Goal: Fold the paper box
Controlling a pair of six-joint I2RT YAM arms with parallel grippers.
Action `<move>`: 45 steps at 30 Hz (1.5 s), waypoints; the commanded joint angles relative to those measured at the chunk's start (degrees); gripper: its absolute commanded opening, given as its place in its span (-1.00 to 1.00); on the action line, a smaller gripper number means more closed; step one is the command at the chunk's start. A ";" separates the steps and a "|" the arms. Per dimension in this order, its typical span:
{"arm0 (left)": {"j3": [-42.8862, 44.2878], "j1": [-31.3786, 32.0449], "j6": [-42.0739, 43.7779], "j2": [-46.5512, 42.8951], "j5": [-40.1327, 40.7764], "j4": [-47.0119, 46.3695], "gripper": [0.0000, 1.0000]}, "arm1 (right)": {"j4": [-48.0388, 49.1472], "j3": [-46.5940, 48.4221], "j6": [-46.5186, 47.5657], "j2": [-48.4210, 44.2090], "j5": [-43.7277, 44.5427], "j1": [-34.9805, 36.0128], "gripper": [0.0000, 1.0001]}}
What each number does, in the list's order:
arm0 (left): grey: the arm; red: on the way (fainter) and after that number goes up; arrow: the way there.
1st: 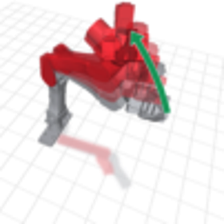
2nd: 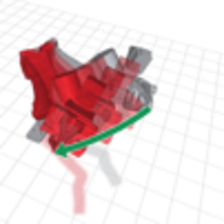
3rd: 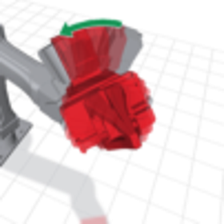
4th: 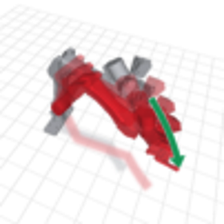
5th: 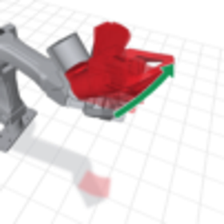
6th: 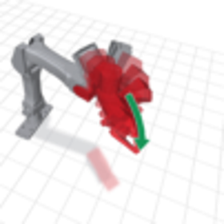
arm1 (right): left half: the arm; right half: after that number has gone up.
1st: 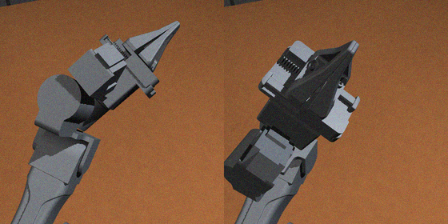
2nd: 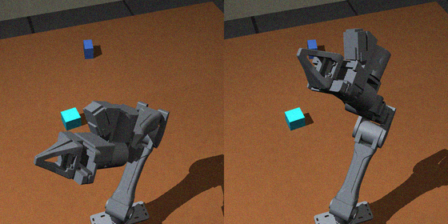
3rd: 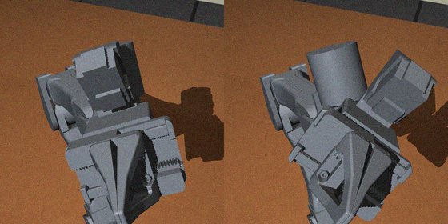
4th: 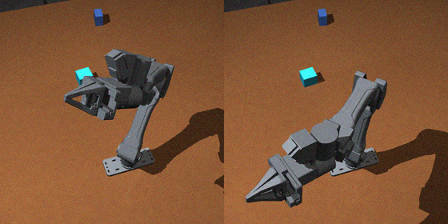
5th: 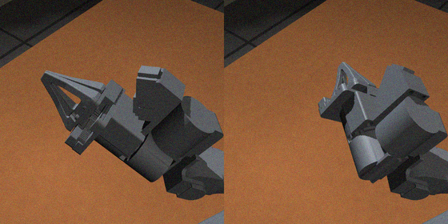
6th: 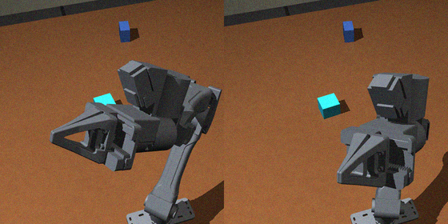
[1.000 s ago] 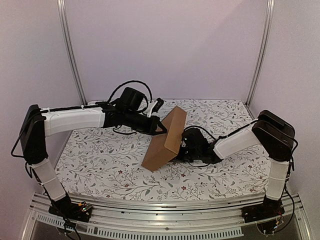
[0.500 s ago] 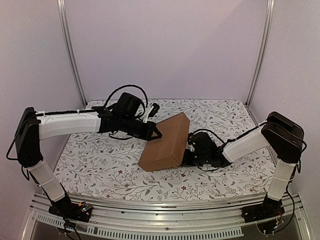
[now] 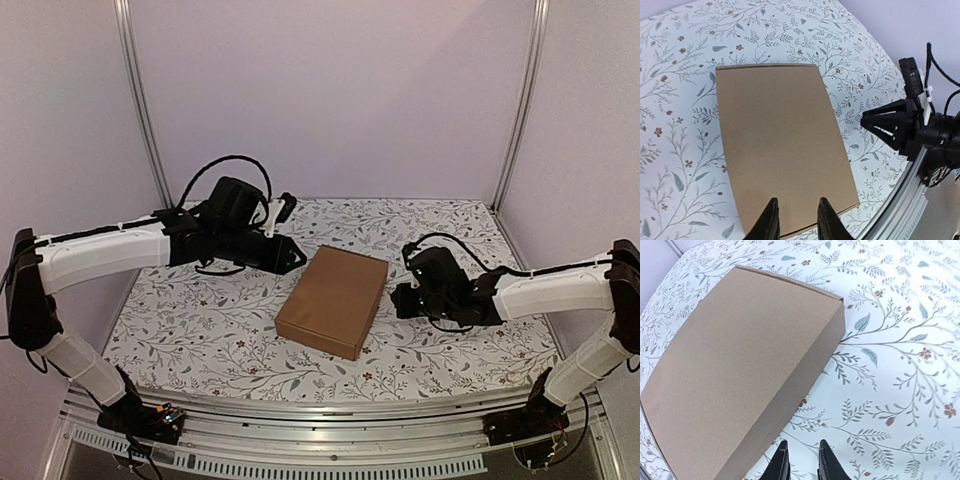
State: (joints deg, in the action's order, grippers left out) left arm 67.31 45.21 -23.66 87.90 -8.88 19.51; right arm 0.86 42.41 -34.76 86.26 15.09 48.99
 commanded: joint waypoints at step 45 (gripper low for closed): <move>-8.02 -26.77 9.50 -35.83 5.95 11.35 0.99 | -39.90 16.34 23.35 -37.96 9.63 -22.90 0.98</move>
State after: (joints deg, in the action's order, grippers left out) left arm 62.74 18.94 -13.67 54.98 -2.63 37.30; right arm -43.27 62.04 -13.39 50.85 25.43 26.24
